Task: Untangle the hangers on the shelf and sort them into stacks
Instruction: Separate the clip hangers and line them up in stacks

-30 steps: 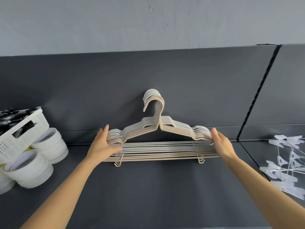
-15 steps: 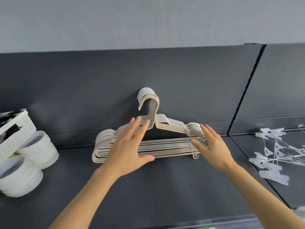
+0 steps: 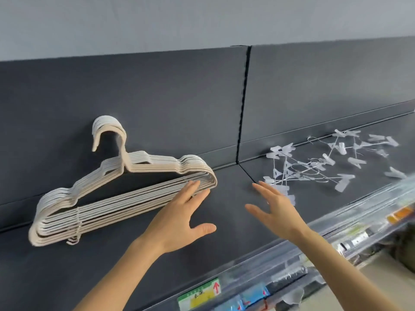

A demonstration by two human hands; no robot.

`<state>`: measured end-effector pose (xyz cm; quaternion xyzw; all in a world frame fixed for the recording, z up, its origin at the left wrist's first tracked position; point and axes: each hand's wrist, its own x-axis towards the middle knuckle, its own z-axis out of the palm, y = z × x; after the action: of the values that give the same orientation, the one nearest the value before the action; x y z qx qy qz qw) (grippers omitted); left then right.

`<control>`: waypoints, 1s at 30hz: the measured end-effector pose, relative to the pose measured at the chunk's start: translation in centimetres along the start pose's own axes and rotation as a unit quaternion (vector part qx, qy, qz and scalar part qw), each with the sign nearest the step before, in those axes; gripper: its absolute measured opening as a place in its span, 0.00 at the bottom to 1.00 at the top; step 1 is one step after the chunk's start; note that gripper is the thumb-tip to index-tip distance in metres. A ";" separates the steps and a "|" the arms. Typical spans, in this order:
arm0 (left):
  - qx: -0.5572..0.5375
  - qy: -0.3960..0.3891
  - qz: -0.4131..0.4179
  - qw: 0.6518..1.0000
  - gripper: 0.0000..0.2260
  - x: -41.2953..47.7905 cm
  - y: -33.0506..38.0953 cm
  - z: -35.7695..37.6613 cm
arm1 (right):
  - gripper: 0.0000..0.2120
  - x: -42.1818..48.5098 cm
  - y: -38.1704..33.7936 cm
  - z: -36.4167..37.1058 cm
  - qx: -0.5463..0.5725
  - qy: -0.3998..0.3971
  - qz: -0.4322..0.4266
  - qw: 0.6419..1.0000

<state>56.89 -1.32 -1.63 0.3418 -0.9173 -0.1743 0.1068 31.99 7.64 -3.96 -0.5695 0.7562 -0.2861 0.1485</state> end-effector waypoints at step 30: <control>-0.009 -0.011 0.053 0.998 0.38 39.0 34.8 18.5 | 0.31 4.6 37.2 -28.4 -0.022 0.072 0.126 0.989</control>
<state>1.55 1.92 -1.89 0.2898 -0.9336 -0.1804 0.1086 -13.95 17.75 -3.38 -0.4509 0.8366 -0.2884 0.1161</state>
